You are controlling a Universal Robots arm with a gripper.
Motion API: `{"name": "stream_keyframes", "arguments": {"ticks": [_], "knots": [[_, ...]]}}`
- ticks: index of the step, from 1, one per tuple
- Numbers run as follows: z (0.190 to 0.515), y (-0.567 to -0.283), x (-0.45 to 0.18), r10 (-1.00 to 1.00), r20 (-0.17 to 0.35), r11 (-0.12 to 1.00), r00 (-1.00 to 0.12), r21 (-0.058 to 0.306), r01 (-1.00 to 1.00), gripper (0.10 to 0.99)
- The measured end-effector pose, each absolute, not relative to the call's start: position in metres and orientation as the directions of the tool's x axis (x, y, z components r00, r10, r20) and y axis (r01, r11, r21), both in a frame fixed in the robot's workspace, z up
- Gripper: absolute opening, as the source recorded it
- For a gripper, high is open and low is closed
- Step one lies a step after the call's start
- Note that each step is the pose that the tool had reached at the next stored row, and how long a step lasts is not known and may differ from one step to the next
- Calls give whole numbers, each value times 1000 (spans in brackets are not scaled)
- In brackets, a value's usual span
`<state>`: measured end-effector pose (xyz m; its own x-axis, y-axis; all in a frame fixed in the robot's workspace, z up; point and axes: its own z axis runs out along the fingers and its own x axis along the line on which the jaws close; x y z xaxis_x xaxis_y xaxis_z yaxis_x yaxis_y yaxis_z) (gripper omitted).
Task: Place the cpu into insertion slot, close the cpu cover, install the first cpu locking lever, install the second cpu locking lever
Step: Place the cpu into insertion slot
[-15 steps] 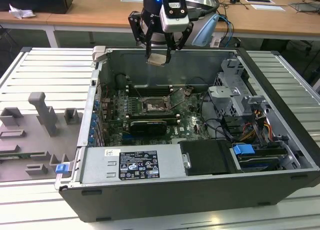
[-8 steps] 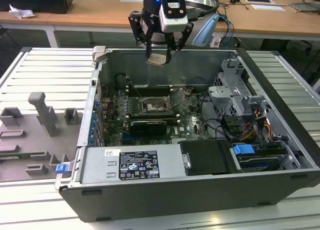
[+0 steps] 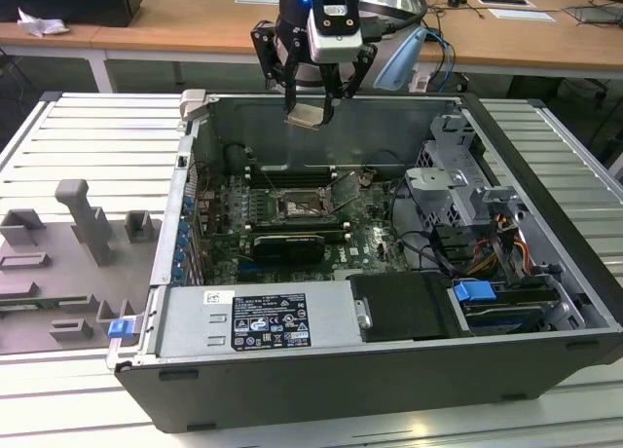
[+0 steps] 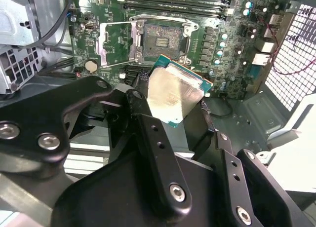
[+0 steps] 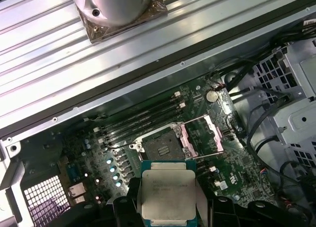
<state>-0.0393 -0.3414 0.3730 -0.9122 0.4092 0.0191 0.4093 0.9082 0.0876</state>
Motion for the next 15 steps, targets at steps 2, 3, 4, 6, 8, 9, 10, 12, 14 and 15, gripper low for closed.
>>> {"name": "stream_keyframes", "arguments": {"ticks": [2,3,4,6,8,9,10,12,14,15], "knots": [[373,-341,-39,415,19,906,-910,88,415,529],[373,-341,-39,419,19,904,-908,88,419,529],[373,-341,-39,425,19,901,-905,88,425,529],[373,-341,-39,434,19,897,-901,88,433,529],[373,-341,-39,443,19,893,-897,88,442,529],[373,-341,-39,445,19,891,-895,88,445,529],[373,-341,-39,449,19,889,-893,88,449,529],[373,-341,-39,455,19,886,-890,88,455,529],[373,-341,-39,465,19,881,-885,88,465,529],[373,-341,-39,470,19,879,-883,88,470,529]]}}
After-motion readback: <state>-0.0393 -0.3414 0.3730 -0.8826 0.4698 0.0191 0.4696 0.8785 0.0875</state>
